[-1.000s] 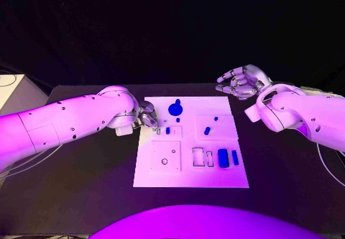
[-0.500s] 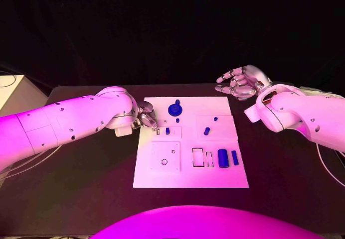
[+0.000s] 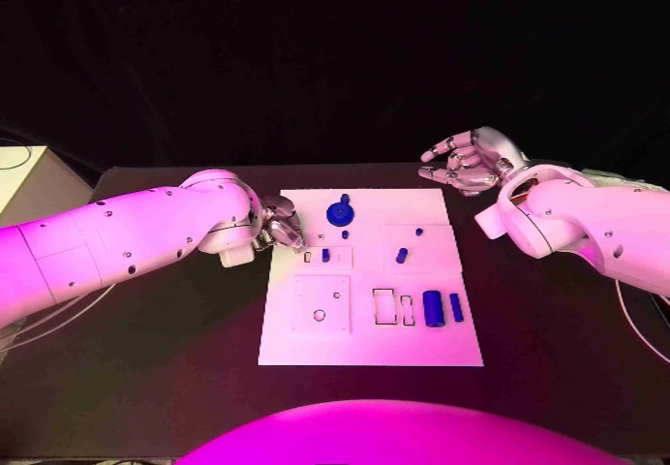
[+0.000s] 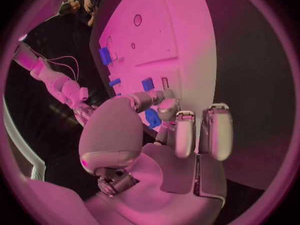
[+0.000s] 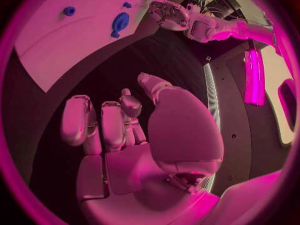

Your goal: Assemble the parts on the task board

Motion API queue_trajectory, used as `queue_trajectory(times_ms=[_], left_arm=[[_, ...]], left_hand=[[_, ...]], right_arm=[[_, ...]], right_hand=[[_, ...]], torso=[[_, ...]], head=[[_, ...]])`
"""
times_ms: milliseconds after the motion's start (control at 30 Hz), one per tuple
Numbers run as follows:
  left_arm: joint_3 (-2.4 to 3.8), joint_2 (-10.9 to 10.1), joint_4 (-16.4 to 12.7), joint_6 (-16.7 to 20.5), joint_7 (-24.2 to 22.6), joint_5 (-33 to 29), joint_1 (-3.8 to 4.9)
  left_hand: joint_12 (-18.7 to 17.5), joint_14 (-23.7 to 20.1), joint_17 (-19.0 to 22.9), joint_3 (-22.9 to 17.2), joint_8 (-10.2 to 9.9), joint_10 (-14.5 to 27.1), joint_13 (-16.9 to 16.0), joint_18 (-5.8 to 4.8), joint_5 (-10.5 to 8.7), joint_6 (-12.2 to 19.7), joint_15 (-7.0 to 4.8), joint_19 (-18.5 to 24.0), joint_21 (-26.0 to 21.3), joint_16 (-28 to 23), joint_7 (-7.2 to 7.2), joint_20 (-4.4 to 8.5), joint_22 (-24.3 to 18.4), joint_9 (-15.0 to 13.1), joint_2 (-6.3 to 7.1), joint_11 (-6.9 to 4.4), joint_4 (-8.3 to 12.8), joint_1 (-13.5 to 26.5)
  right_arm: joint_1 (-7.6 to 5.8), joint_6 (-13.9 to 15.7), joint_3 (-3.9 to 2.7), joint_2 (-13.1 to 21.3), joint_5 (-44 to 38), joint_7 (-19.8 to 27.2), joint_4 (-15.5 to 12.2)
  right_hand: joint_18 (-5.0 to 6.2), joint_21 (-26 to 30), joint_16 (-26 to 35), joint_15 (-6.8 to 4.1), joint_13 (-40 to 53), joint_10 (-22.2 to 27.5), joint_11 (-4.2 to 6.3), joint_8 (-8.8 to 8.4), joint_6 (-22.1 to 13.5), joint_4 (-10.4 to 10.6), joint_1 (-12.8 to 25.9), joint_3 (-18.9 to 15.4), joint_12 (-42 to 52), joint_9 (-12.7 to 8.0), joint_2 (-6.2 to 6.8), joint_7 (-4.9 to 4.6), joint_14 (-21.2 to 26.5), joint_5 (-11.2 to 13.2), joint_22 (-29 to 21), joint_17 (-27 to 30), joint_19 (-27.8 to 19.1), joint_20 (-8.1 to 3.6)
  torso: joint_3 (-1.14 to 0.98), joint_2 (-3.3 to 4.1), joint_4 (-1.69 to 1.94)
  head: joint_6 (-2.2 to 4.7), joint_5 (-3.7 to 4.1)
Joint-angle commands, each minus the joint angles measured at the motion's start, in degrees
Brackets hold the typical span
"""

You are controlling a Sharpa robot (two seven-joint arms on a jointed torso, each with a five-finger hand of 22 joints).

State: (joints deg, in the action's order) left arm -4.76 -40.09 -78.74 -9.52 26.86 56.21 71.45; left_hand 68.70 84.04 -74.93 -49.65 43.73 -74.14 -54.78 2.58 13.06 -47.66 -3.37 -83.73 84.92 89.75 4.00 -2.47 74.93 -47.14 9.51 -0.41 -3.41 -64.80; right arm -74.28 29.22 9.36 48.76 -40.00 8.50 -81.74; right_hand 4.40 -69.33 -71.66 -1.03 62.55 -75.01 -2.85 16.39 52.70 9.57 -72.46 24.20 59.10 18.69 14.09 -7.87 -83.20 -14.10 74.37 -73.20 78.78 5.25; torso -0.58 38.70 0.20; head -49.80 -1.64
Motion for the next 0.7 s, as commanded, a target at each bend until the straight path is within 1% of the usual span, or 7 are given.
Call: queue_trajectory(times_ms=[33, 67, 267, 333, 400, 467, 700], left_arm=[[0.12, -0.7, -0.6, 3.7, -3.4, -4.4, -0.01], [0.15, -1.0, -0.7, 4.4, -4.2, -5.4, -0.01], [0.28, -3.7, -2.0, 9.5, -10.4, -13.0, -0.01], [0.3, -4.3, -2.4, 10.6, -11.9, -14.5, -0.01], [0.31, -5.0, -2.7, 11.6, -13.8, -16.2, -0.01], [0.32, -5.5, -3.1, 12.5, -15.5, -17.7, -0.02], [0.32, -6.8, -4.1, 15.0, -20.4, -20.2, -0.37]], left_hand=[[-0.9, 6.0, -15.1, -3.2, -0.5, 0.6, 1.1, -0.2, -0.66, 0.9, -0.39, -0.5, -0.6, 0.2, -0.03, 0.23, 5.6, 0.0, 0.02, -0.02, 3.0, 0.7], [-3.5, 5.9, -15.0, -2.8, -0.9, 2.8, 4.6, 0.05, -0.81, 2.1, -0.24, 0.2, -1.3, 0.2, 0.22, 0.16, 4.6, -0.1, 0.16, 0.22, 3.1, 0.7], [-8.8, 5.0, -12.7, 1.3, -3.1, 8.3, 11.7, 0.82, -1.07, 4.4, 0.62, 2.3, -3.6, -1.4, 1.22, -0.46, 1.3, 1.2, 0.07, 1.2, 2.4, 0.8], [-11.7, 4.0, -10.3, 2.3, -4.3, 11.5, 15.7, 1.49, -1.05, 4.8, 1.06, 4.1, -5.6, -3.1, 1.77, -0.85, -1.5, 2.2, 0.09, 1.74, 2.1, 0.7], [-12.5, 3.7, -9.8, 2.7, -4.6, 12.5, 16.8, 1.58, -1.04, 4.9, 1.21, 4.4, -5.9, -3.4, 2.01, -0.98, -1.9, 2.6, 0.28, 1.87, 2.1, 0.5], [-14.4, 2.1, -6.7, 3.4, -5.9, 15.1, 18.7, 2.51, -1.02, 6.0, 1.88, 7.0, -9.0, -5.8, 2.93, -1.56, -6.0, 3.6, 0.53, 2.65, 2.0, 0.0], [-16.4, -0.6, -2.3, 4.6, -7.7, 18.1, 20.7, 3.61, -1.01, 7.2, 2.96, 10.3, -13.2, -9.2, 4.26, -2.59, -11.1, 5.8, 1.26, 3.85, 2.0, -1.2]], right_arm=[[0.13, -0.9, -0.01, 0.2, -0.1, 0.9, -0.5], [0.19, -1.0, -0.01, 0.3, 0.0, 1.0, -0.6], [0.91, -1.8, -0.01, 1.1, 0.3, 1.9, -2.0], [1.16, -2.1, -0.01, 1.3, 0.2, 2.2, -2.4], [1.46, -2.4, 0.0, 1.5, 0.1, 2.5, -2.8], [1.81, -2.6, 0.0, 1.7, -0.2, 2.7, -3.2], [3.13, -3.6, 0.04, 2.3, -2.4, 3.4, -4.6]], right_hand=[[0.63, 0.3, 0.2, -0.07, -0.1, 0.1, 0.01, 0.33, -0.5, 0.4, 0.1, 0.0, -0.4, 0.1, -0.46, 0.02, 0.4, -0.4, 0.0, 0.1, -0.3, -0.2], [0.65, 0.4, 0.3, -0.08, -0.2, 0.1, 0.02, 0.33, -0.5, 0.3, 0.0, 0.1, -0.5, 0.1, -0.47, 0.03, 0.4, -0.4, -0.1, 0.1, -0.3, -0.2], [0.79, 1.0, 0.9, -0.08, -0.9, 0.6, 0.01, 0.31, -0.6, 0.1, -0.5, 0.3, -1.4, 0.1, -0.52, 0.0, 0.6, -0.4, -0.5, 0.6, -0.7, -0.21], [0.83, 1.3, 1.2, -0.06, -1.2, 0.8, -0.01, 0.3, -0.7, 0.0, -0.8, 0.4, -1.9, 0.1, -0.53, -0.04, 0.8, -0.3, -0.7, 0.9, -0.8, -0.2], [0.9, 1.6, 1.5, -0.05, -1.6, 1.1, -0.03, 0.28, -0.8, -0.2, -1.0, 0.5, -2.4, 0.1, -0.53, -0.07, 0.9, -0.3, -0.9, 1.1, -1.0, -0.19], [1.03, 2.3, 2.3, 0.01, -2.3, 1.6, -0.09, 0.2, -1.0, -0.4, -1.5, 0.8, -3.4, 0.1, -0.52, -0.16, 1.3, -0.2, -1.4, 1.8, -1.4, -0.16], [1.26, 3.5, 3.5, 0.09, -3.6, 2.4, -0.19, 0.08, -1.3, -0.7, -2.0, 1.3, -5.1, 0.0, -0.48, -0.28, 1.8, 0.0, -2.2, 2.6, -2.0, -0.09]], torso=[[0.0, -0.04, -0.01], [-0.01, -0.09, -0.02], [0.03, -0.74, -0.08], [0.04, -1.06, -0.1], [0.04, -1.36, -0.1], [0.06, -1.74, -0.11], [0.27, -2.91, -0.16]], head=[[-0.15, -0.11], [-0.2, -0.15], [-0.2, -0.15], [-0.2, -0.24], [-0.2, -0.34], [-0.2, -0.37], [-0.2, -0.98]])
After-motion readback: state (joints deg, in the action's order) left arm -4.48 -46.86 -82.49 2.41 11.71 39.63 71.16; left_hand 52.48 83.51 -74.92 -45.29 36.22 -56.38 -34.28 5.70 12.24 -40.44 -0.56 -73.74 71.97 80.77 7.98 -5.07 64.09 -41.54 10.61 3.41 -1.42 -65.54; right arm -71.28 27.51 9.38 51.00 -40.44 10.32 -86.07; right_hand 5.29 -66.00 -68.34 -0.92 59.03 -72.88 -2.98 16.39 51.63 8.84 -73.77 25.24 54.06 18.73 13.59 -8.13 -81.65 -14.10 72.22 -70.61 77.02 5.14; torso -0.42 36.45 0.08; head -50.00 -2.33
